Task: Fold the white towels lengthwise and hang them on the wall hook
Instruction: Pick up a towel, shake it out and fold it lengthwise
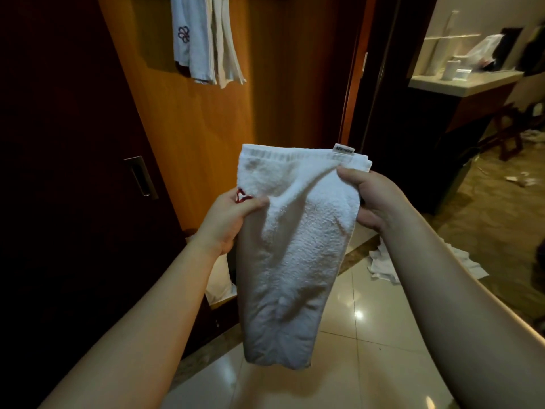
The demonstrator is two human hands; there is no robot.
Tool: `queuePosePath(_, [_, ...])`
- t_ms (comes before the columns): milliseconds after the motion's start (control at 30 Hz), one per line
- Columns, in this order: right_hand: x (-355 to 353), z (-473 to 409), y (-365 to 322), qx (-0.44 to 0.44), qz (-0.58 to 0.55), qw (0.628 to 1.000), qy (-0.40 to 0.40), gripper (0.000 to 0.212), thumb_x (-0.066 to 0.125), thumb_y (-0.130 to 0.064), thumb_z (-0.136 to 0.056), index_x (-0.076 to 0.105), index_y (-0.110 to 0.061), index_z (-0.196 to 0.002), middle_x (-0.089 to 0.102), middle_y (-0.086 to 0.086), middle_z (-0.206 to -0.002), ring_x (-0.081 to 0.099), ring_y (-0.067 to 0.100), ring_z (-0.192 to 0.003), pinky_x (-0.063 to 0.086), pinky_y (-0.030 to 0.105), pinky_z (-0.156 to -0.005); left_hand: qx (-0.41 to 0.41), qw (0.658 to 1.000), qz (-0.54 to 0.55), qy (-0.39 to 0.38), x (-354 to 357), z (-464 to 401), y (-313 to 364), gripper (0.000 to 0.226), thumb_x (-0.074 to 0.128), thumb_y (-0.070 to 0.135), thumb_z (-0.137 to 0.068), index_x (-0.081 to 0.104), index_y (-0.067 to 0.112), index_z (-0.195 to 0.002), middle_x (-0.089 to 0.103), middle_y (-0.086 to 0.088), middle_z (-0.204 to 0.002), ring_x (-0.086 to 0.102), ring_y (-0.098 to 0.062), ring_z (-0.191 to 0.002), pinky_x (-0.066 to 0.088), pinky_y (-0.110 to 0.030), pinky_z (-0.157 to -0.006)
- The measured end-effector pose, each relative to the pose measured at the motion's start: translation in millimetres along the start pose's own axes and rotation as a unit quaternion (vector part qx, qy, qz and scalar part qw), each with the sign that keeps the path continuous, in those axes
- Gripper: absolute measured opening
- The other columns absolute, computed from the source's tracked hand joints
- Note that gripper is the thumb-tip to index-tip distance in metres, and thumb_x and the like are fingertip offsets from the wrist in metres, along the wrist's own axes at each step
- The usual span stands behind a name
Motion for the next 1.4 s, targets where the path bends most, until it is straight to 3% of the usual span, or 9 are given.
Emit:
queuePosePath(233, [-17.9, -1.8, 7.6, 0.065, -0.027, 0.997, -0.022, 0.037, 0.059, -0.028, -0.098, 0.068, -0.003, -0.124, 0.072, 0.018, -0.121, 0.071, 0.031, -0.109, 0.061, 0.042, -0.080, -0.149, 0.981, 0.123, -0.004, 15.5, 1.0, -12.7, 0.016, 0.065, 0.023, -0.087, 0.078, 0.015, -0.082, 0.076, -0.008, -0.085, 0.075, -0.024, -0.077, 0.058, -0.031, -0.061])
queuePosePath(333, [-36.9, 5.6, 46.0, 0.143, 0.023, 0.987, -0.070, 0.038, 0.062, -0.032, -0.089, 0.077, -0.004, -0.111, 0.073, 0.015, -0.118, 0.072, 0.026, -0.108, 0.061, 0.038, -0.083, -0.206, 0.964, 0.168, 0.006, 15.7, 4.0, -22.9, 0.026, 0.057, 0.023, -0.091, 0.068, 0.008, -0.109, 0.075, -0.010, -0.089, 0.074, -0.024, -0.075, 0.058, -0.032, -0.062])
queuePosePath(400, [-47.6, 6.2, 66.1, 0.158, 0.043, 0.984, -0.071, 0.043, 0.065, -0.022, -0.088, 0.068, -0.001, -0.125, 0.069, 0.016, -0.127, 0.068, 0.026, -0.115, 0.058, 0.039, -0.090, -0.218, 0.961, 0.167, 0.026, 13.1, 5.2, -28.7, 0.025, 0.057, 0.021, -0.090, 0.065, 0.006, -0.108, 0.074, -0.011, -0.087, 0.072, -0.025, -0.071, 0.058, -0.031, -0.060])
queuePosePath(567, [-49.1, -5.1, 63.1, 0.107, 0.068, 0.989, -0.071, 0.050, 0.074, -0.022, -0.087, 0.063, -0.001, -0.131, 0.065, 0.018, -0.133, 0.063, 0.031, -0.124, 0.057, 0.040, -0.094, -0.149, 0.985, 0.021, 0.083, 2.5, 5.4, -26.5, 0.022, 0.066, 0.018, -0.071, 0.052, 0.011, -0.087, 0.051, -0.011, -0.084, 0.050, -0.027, -0.078, 0.041, -0.037, -0.067])
queuePosePath(667, [-44.7, -7.7, 57.2, 0.052, 0.132, 0.989, -0.048, 0.048, 0.074, -0.028, -0.087, 0.064, -0.007, -0.129, 0.069, 0.015, -0.127, 0.066, 0.029, -0.119, 0.057, 0.039, -0.092, -0.082, 0.991, -0.039, 0.095, -1.5, 5.4, -18.0, 0.010, 0.065, 0.012, -0.078, 0.061, 0.005, -0.085, 0.064, -0.012, -0.076, 0.063, -0.026, -0.070, 0.046, -0.032, -0.059])
queuePosePath(867, [-10.6, 10.1, 36.4, -0.087, 0.324, 0.942, -0.011, 0.049, 0.070, -0.061, -0.072, 0.075, -0.028, -0.108, 0.077, -0.005, -0.109, 0.073, 0.014, -0.102, 0.054, 0.042, -0.096, -0.003, 0.996, -0.028, 0.081, 1.5, 10.4, -4.7, 0.015, 0.067, 0.025, -0.094, 0.074, 0.020, -0.107, 0.077, -0.005, -0.102, 0.074, -0.022, -0.097, 0.058, -0.034, -0.081])
queuePosePath(1100, [22.5, 34.8, 31.6, -0.193, 0.454, 0.870, 0.024, 0.018, 0.055, -0.042, -0.098, 0.072, -0.036, -0.096, 0.072, -0.025, -0.085, 0.066, -0.002, -0.087, 0.050, 0.023, -0.083, 0.055, 0.988, 0.046, 0.140, 32.1, 31.8, -1.3, 0.021, 0.058, 0.039, -0.088, 0.079, 0.035, -0.091, 0.078, -0.002, -0.094, 0.074, -0.017, -0.091, 0.057, -0.028, -0.070])
queuePosePath(1267, [39.4, 48.1, 39.4, -0.225, 0.488, 0.843, 0.019, 0.031, 0.050, -0.035, -0.104, 0.070, -0.022, -0.124, 0.062, -0.026, -0.091, 0.061, 0.004, -0.095, 0.042, 0.010, -0.077, 0.027, 0.976, 0.132, 0.172, 43.0, 40.5, -6.4, 0.052, 0.043, 0.065, -0.092, 0.080, 0.030, -0.101, 0.077, -0.003, -0.106, 0.073, -0.020, -0.103, 0.054, -0.039, -0.088])
queuePosePath(1400, [49.1, 55.7, 47.8, -0.181, 0.438, 0.881, -0.006, 0.025, 0.048, -0.038, -0.104, 0.070, -0.034, -0.092, 0.071, -0.025, -0.084, 0.066, -0.004, -0.089, 0.048, 0.012, -0.075, 0.000, 0.991, 0.032, 0.132, 51.6, 44.8, -3.1, 0.081, 0.037, 0.087, -0.076, 0.068, 0.030, -0.124, 0.074, 0.003, -0.116, 0.070, -0.018, -0.109, 0.055, -0.044, -0.095])
Point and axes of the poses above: each hand's wrist, its own z-axis away from the middle knuckle, its own x-axis out of the palm, y = z × x, the point moved 5 cm from there along -z, towards the middle knuckle
